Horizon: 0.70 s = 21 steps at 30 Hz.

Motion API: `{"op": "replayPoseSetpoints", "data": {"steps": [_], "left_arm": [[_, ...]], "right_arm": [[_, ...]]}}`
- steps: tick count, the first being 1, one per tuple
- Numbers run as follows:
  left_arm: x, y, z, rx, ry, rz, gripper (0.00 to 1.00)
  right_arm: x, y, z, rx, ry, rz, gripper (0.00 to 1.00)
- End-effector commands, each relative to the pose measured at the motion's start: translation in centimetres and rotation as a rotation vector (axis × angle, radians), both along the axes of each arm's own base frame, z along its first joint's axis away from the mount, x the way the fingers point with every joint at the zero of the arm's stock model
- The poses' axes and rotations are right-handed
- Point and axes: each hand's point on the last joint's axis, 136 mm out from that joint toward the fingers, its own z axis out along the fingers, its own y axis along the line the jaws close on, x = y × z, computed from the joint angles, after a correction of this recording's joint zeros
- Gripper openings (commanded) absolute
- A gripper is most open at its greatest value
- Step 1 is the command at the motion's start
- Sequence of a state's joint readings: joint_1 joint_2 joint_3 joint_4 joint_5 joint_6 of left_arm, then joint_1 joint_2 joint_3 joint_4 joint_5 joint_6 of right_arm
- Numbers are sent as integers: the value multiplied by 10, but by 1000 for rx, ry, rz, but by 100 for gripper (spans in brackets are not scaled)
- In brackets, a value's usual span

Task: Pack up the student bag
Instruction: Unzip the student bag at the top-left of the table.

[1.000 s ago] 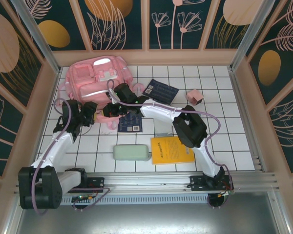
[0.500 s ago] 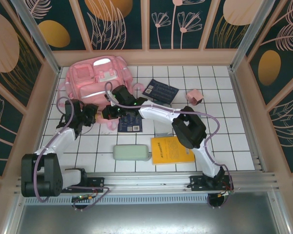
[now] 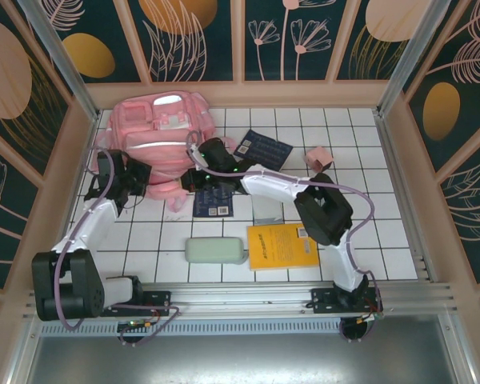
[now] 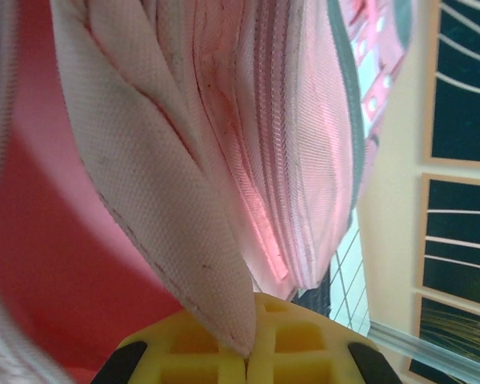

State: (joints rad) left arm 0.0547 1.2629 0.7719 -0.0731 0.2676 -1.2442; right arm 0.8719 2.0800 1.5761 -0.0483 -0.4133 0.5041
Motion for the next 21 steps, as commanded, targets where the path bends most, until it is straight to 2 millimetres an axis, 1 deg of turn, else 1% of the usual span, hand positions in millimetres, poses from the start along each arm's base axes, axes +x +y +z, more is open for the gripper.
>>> {"op": "replayPoseSetpoints", "data": {"steps": [1, 2, 5, 10, 11, 12, 13, 15, 17, 18, 21], "left_arm": [[13, 13, 45, 36, -131, 35, 0], [14, 12, 49, 30, -139, 36, 0], [19, 8, 69, 8, -183, 20, 0], [25, 3, 110, -23, -258, -3, 0], [26, 2, 114, -27, -267, -6, 0], [28, 1, 128, -29, -295, -10, 0], [29, 0, 135, -33, -307, -14, 0], [30, -3, 149, -49, -333, -31, 0], [30, -8, 158, -69, -354, -51, 0], [29, -9, 161, -72, -361, -58, 0], [27, -12, 166, -82, -377, -77, 0]], "right_arm": [[20, -27, 15, 14, -25, -68, 0], [25, -33, 16, 16, -28, -81, 0], [46, -53, 12, 13, -21, -130, 0], [89, -80, 7, 4, -30, -202, 0], [100, -85, 5, 1, -30, -218, 0], [111, -89, 1, -5, -26, -233, 0], [120, -92, 1, -6, -27, -244, 0], [144, -100, -3, -12, -27, -275, 0], [167, -104, -4, -17, -27, -295, 0], [175, -101, -4, -17, -24, -295, 0], [217, -114, 0, 0, -26, -342, 0]]}}
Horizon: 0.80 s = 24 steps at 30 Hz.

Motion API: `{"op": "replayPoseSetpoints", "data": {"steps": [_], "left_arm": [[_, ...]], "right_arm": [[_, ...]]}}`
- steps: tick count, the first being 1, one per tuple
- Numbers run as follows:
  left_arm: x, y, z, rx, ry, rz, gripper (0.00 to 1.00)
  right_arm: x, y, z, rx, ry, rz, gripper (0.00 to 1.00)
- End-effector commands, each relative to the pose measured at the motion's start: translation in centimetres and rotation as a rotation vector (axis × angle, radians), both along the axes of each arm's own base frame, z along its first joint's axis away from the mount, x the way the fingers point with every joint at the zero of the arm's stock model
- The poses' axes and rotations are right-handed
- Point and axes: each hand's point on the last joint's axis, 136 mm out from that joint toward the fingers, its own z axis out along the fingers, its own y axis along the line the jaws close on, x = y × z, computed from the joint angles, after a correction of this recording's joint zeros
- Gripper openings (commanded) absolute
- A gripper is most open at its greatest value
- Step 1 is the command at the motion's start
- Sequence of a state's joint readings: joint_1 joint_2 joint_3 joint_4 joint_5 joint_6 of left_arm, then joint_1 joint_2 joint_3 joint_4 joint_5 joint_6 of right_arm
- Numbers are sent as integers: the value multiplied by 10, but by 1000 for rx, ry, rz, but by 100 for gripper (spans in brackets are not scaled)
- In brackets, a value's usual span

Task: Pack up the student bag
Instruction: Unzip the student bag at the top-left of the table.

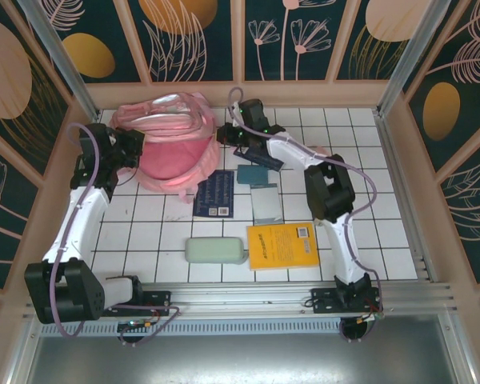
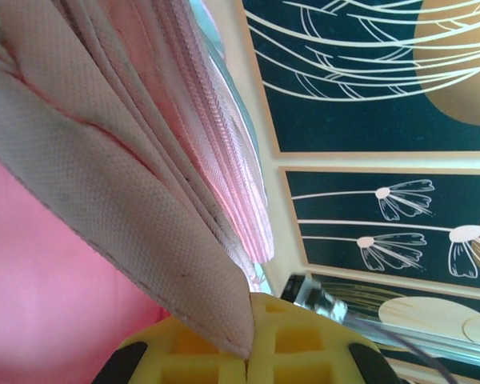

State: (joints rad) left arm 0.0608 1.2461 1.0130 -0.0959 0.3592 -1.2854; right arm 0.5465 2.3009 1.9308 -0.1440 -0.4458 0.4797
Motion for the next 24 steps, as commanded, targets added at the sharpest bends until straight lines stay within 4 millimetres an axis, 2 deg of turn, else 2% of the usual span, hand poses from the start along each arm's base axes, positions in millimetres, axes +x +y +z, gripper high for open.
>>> {"op": "replayPoseSetpoints", "data": {"steps": [1, 5, 8, 9, 10, 11, 14, 16, 18, 20, 22, 24], "left_arm": [[-2, -3, 53, -21, -154, -30, 0], [-5, -8, 51, -52, -166, -52, 0], [-6, -14, 51, -88, -189, -75, 0], [-5, -17, 56, -105, -212, -87, 0], [-5, -19, 48, -121, -203, -89, 0], [-5, -20, 48, -132, -215, -91, 0], [-3, -20, 48, -136, -225, -78, 0], [0, -20, 50, -142, -235, -75, 0], [2, -22, 51, -145, -241, -73, 0], [3, -24, 50, -143, -239, -69, 0], [4, -24, 50, -131, -244, -60, 0], [3, -25, 50, -113, -245, -55, 0]], "right_arm": [[42, -23, -8, -21, 19, -67, 0], [80, -31, -3, 36, 30, -113, 0], [91, -27, 0, 81, 36, -115, 0], [91, -26, 1, 84, 35, -112, 7], [89, -26, 5, 84, 29, -108, 17], [87, -28, 10, 76, 18, -109, 28], [76, -41, 29, 18, -42, -139, 55], [66, -55, 46, -26, -96, -185, 67], [49, -66, 67, -30, -119, -220, 70], [26, -64, 85, 33, -84, -219, 70], [0, -54, 98, 154, 23, -208, 70], [-28, -35, 112, 307, 136, -170, 70]]}}
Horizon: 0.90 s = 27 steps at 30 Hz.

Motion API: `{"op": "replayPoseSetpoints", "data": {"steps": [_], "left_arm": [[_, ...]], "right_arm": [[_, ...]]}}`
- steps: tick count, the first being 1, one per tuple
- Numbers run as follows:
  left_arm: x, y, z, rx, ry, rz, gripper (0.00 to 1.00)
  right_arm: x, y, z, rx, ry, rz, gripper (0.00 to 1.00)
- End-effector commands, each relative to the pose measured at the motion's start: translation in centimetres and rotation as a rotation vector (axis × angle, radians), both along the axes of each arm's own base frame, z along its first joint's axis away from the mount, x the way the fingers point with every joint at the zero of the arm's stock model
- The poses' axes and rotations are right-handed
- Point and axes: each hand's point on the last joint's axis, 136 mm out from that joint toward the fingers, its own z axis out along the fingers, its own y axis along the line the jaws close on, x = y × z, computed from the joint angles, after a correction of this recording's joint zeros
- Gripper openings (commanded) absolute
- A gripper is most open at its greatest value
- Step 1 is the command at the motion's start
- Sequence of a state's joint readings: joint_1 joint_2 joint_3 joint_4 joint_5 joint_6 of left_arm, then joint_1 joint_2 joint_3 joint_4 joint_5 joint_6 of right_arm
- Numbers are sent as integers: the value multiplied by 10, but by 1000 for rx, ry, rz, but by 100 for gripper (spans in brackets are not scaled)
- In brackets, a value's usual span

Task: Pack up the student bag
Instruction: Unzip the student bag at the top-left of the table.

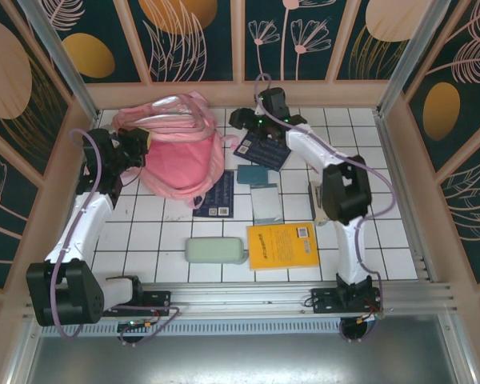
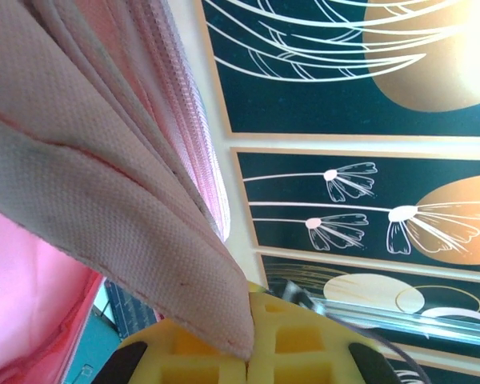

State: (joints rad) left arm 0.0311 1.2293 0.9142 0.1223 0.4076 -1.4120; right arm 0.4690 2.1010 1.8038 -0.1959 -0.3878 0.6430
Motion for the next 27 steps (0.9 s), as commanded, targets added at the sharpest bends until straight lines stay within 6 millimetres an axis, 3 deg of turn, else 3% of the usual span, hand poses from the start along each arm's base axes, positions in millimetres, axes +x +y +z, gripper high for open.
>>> {"op": "replayPoseSetpoints", "data": {"steps": [1, 3, 5, 8, 11, 13, 20, 24, 27], "left_arm": [[1, -6, 41, 11, -151, -8, 0], [1, -9, 40, 25, -152, -16, 0], [1, -11, 39, 57, -147, -27, 0], [-1, -20, 38, 99, -140, -58, 0], [-3, -26, 34, 126, -132, -73, 0], [-4, -25, 30, 144, -122, -75, 0], [-5, -22, 26, 177, -115, -68, 0], [-4, -25, 27, 175, -121, -81, 0], [-6, -26, 28, 179, -127, -90, 0]], "right_arm": [[-41, 37, 67, 311, 59, 33, 71], [-60, 61, 80, 434, 130, 56, 83], [-71, 86, 90, 512, 192, 93, 88], [-82, 120, 101, 605, 258, 158, 90], [-88, 136, 94, 624, 325, 141, 90], [-91, 132, 87, 634, 342, 103, 90], [-103, 88, 66, 609, 337, -28, 87], [-111, 86, 53, 656, 391, -40, 87], [-101, 97, 52, 679, 399, -11, 89]]}}
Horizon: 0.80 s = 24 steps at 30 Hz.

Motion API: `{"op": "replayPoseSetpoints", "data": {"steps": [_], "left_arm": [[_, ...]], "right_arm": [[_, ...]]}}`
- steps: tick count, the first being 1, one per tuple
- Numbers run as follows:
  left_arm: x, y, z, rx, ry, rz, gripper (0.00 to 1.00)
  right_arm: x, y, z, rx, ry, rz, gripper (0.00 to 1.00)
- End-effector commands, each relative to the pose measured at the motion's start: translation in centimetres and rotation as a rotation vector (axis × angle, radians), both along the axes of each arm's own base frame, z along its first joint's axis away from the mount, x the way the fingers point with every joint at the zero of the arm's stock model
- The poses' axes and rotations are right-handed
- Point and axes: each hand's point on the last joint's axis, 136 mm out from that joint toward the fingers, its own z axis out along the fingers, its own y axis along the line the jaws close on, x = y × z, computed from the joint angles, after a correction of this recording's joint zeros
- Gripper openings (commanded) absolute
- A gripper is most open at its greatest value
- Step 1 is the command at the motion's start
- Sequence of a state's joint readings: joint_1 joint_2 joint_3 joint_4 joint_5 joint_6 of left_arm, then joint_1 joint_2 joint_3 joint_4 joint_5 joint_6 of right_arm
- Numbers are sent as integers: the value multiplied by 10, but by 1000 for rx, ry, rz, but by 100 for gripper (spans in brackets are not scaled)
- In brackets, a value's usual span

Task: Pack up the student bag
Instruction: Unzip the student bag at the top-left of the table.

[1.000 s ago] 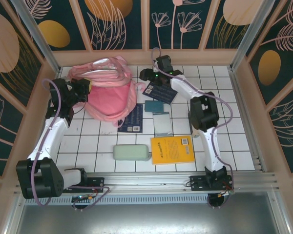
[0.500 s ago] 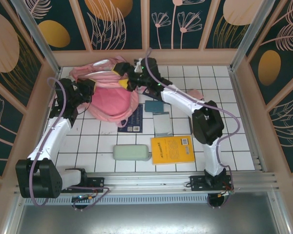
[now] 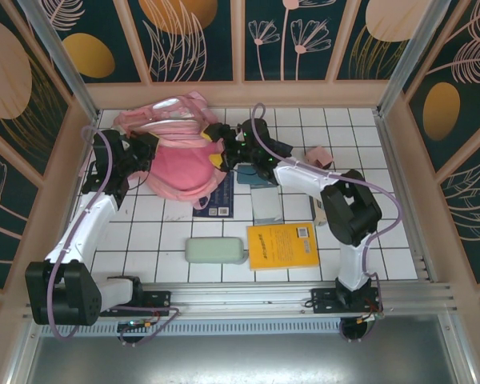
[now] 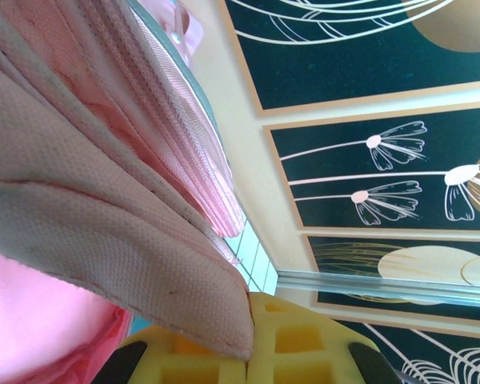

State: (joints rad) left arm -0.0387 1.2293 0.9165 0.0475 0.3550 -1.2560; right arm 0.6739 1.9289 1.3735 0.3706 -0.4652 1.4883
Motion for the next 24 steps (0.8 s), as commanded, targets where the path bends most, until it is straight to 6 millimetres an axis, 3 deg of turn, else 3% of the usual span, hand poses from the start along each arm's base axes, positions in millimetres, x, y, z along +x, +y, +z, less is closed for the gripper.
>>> {"op": "replayPoseSetpoints", "data": {"steps": [1, 5, 10, 12, 13, 14, 20, 24], "left_arm": [[-1, -7, 45, 21, -141, -42, 0], [-4, -8, 39, 55, -129, -56, 0], [-7, -8, 30, 126, -110, -79, 0], [-8, -8, 24, 152, -100, -90, 0], [-7, -8, 36, 164, -123, -89, 0], [-7, -7, 35, 174, -119, -89, 0], [-4, -5, 37, 178, -129, -77, 0], [1, -6, 41, 159, -137, -70, 0]], "right_arm": [[13, 15, 31, 113, -56, 12, 89], [31, 37, 26, 141, -56, 47, 82], [38, 37, 15, 154, -50, 25, 57], [41, 31, 17, 143, -76, 5, 41], [42, 28, 17, 135, -83, -1, 34], [43, 26, 18, 130, -85, -4, 32], [30, 12, 18, 108, -67, -25, 39], [16, 5, 13, 105, -41, -28, 62]]}}
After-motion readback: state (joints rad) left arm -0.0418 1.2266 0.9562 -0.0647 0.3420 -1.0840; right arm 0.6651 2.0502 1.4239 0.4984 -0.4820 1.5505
